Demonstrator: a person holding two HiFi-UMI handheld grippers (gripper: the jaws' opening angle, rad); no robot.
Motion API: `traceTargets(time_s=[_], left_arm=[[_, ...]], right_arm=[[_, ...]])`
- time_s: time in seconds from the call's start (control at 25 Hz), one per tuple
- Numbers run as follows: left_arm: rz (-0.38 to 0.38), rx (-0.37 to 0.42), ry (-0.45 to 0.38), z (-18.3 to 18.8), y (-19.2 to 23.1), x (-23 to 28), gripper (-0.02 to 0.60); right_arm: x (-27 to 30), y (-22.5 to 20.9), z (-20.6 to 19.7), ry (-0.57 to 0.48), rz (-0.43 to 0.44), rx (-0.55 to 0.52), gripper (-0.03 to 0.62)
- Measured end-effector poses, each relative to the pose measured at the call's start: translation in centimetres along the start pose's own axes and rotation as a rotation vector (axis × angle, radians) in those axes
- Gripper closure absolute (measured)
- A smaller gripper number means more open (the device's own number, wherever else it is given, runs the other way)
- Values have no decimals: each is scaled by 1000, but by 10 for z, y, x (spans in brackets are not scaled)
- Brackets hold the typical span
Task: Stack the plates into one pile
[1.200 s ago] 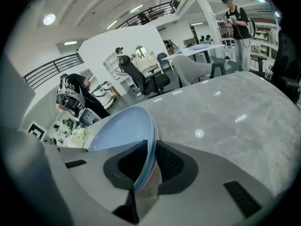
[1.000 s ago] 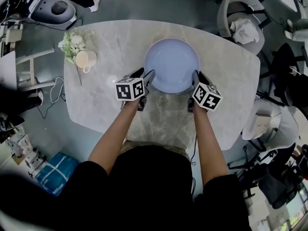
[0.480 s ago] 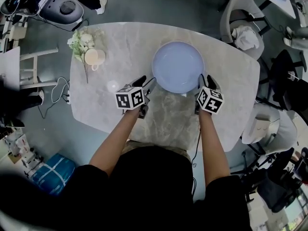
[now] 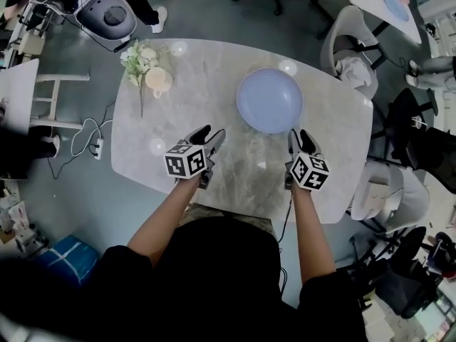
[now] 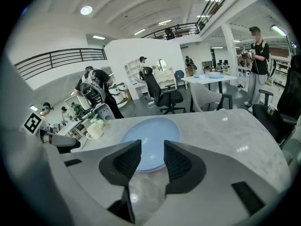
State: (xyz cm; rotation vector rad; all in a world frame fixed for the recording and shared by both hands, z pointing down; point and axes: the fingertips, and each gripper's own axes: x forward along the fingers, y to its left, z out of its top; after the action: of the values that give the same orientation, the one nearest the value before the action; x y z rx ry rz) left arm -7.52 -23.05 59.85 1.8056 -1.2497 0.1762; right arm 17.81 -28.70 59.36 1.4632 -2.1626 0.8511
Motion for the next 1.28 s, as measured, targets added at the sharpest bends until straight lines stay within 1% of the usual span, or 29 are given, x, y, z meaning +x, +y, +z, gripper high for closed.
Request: traceTargets(time_s=[0.12,0.24,0.32,0.4,0.48,0.56,0.64,0.72,0.8,0.92,1.08,1.16,1.28], left_arm=[[11,23,-42,-7,-1,-37,358],[3,41,-63,-18,-4,-72,373],[-4,100,-72,-26,-9,-94,379],[-15,180,-90,-36,-17,-116,410],[-45,228,-113,-49,-25,-134,480],[-88,238,-113,-68,-27,-148,539],[-125,218,-86,-88,-25,-159,565],[-128,215,-48,-107,-25,-165,565],[-128,228,-38,-118,-32,-169,566],[-137,245,-90,-120,-51,-179,566],[-147,252,-171,-115,-76,-208,566],[-132,264,-194,-120,-87,-223,566],[-88,291,-239,-133,-110,-243,566]], right_arm=[[-34,32,-11,-19,30,-27,465],[-70,63,-26,-36,45,-34,465],[-92,82,-40,-42,54,-35,465],[-113,98,-57,-36,57,-39,465],[-132,110,-73,-24,52,-47,465],[-148,122,-86,-8,48,-55,465],[-163,135,-97,2,53,-66,465],[-178,144,-102,-8,58,-89,465],[-194,147,-104,-41,61,-106,469],[-214,150,-100,-102,79,-108,505],[-237,164,-94,-142,120,-132,560],[-253,171,-91,-167,148,-139,571],[-281,171,-94,-203,187,-159,577]])
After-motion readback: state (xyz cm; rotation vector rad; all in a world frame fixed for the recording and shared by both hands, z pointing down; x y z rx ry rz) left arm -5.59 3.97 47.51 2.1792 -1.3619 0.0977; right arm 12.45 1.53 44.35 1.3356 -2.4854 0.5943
